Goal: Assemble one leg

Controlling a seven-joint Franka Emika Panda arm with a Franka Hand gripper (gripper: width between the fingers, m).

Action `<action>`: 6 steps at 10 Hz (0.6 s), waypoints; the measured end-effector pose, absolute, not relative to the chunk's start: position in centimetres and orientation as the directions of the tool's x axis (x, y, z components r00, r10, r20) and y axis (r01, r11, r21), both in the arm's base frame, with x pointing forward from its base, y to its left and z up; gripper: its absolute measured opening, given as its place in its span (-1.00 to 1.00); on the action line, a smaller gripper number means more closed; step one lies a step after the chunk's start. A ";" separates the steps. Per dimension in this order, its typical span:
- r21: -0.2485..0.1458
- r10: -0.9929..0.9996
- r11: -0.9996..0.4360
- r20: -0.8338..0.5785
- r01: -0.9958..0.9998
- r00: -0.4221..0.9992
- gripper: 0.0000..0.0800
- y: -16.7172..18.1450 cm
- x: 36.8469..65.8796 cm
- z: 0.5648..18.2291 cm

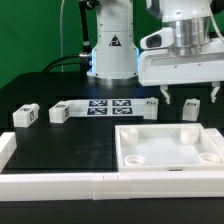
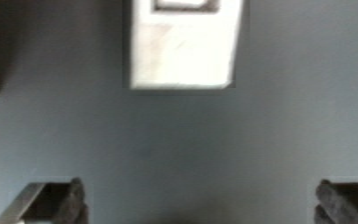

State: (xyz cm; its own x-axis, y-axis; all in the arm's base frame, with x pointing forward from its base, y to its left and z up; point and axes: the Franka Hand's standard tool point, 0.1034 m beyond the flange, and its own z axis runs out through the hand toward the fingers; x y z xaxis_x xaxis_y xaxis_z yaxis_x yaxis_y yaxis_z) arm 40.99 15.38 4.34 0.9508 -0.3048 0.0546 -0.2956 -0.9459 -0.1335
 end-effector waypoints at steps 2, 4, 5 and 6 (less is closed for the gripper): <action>-0.120 -0.252 -0.962 0.024 -0.247 0.968 0.62 16.1 40.4 4.1; -0.119 -0.249 -0.962 0.021 -0.245 0.968 0.62 15.9 40.6 4.1; -0.090 -0.200 -0.973 -0.130 -0.213 0.971 0.62 15.3 40.0 3.9; -0.089 -0.177 -0.976 -0.212 -0.200 0.961 0.62 14.8 40.4 4.0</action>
Offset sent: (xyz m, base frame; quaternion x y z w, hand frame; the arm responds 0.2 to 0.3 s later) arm 0.0000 0.0000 0.0000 0.0000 0.0000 0.0000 1.0000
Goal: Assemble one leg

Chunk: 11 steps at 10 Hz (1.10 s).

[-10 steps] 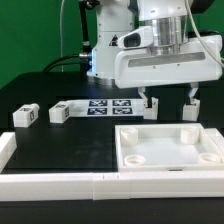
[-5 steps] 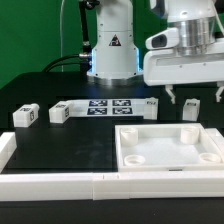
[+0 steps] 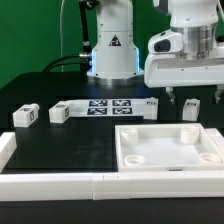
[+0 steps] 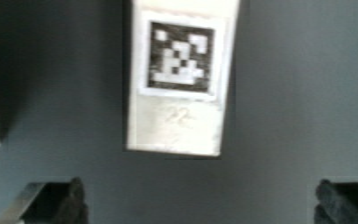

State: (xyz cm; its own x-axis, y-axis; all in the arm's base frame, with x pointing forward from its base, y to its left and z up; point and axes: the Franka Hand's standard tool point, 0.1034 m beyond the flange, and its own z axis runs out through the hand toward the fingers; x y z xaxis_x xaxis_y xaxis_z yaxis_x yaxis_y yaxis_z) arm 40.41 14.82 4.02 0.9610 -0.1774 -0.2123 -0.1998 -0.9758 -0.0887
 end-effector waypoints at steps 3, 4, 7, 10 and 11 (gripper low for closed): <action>-0.061 -0.161 -0.974 -0.497 -0.220 0.853 0.62 13.7 38.2 3.4; -0.053 -0.153 -0.974 -0.559 -0.219 0.815 0.62 13.8 37.5 3.3; -0.016 -0.119 -0.977 -0.787 -0.213 0.605 0.62 14.8 35.8 3.0; 0.017 -0.149 -0.975 -0.795 -0.223 0.589 0.62 15.9 35.7 2.5; 0.011 -0.144 -0.975 -0.788 -0.221 0.598 0.62 15.9 35.7 2.0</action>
Offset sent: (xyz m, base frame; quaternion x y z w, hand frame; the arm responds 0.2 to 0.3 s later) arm -0.0253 0.0074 -0.0004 0.0012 -0.1795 0.0120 0.9837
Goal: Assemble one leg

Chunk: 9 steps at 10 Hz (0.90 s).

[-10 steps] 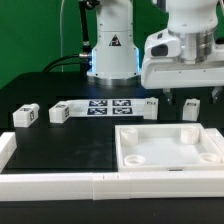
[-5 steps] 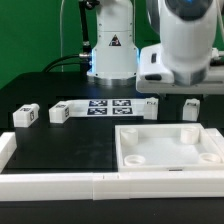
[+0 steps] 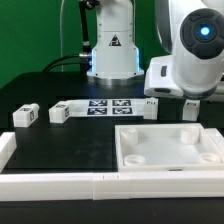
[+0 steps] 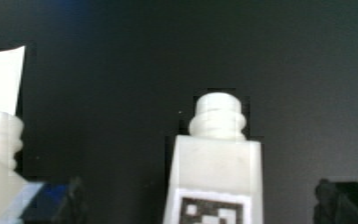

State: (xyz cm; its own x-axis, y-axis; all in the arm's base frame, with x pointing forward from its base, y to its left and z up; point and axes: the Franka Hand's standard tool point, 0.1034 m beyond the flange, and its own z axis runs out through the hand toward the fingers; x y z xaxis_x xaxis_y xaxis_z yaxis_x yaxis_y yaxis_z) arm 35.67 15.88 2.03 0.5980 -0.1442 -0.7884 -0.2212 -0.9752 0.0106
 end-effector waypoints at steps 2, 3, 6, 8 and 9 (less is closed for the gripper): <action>0.013 -0.155 -0.973 -0.777 -0.231 0.610 0.62 15.5 35.2 1.0; 0.017 -0.158 -0.973 -0.775 -0.230 0.611 0.62 15.5 34.9 0.8; 0.031 -0.166 -0.974 -0.772 -0.224 0.613 0.62 15.9 34.7 0.8; 0.030 -0.166 -0.974 -0.773 -0.225 0.612 0.19 15.9 34.6 0.7; 0.031 -0.166 -0.974 -0.773 -0.225 0.612 0.19 15.9 34.6 0.7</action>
Offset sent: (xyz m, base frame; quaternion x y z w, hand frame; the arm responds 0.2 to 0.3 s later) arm -0.0126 0.0051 -0.0103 -0.0022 0.0142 0.0203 0.9997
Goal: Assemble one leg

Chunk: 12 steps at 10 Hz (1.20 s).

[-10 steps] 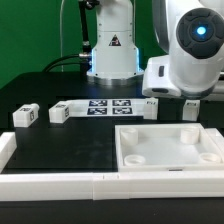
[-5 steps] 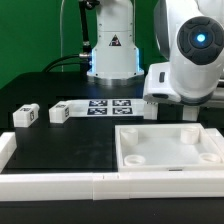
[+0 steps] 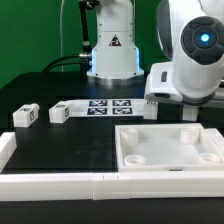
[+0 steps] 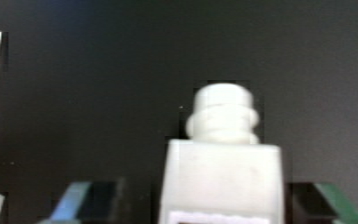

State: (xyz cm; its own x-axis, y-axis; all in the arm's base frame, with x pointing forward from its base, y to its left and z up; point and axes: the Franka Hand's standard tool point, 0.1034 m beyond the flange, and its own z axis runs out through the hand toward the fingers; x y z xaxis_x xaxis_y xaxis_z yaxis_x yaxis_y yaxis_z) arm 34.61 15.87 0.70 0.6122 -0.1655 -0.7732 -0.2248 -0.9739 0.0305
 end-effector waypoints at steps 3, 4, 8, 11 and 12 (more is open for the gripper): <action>0.030 -0.166 -0.974 -0.773 -0.225 0.612 -0.28 15.9 34.6 0.7; 0.030 -0.166 -0.974 -0.773 -0.225 0.612 -0.28 15.9 34.6 0.7; 0.034 -0.166 -0.974 -0.774 -0.222 0.611 -0.28 15.9 34.7 0.9; 0.030 -0.149 -0.979 -0.777 -0.200 0.612 -0.27 15.9 36.0 5.5; 0.024 -0.142 -0.980 -0.775 -0.196 0.615 -0.27 15.9 36.6 6.8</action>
Offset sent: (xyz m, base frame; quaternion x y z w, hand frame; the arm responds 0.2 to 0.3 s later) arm 0.0000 0.0000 0.0000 0.0000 0.0000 0.0000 1.0000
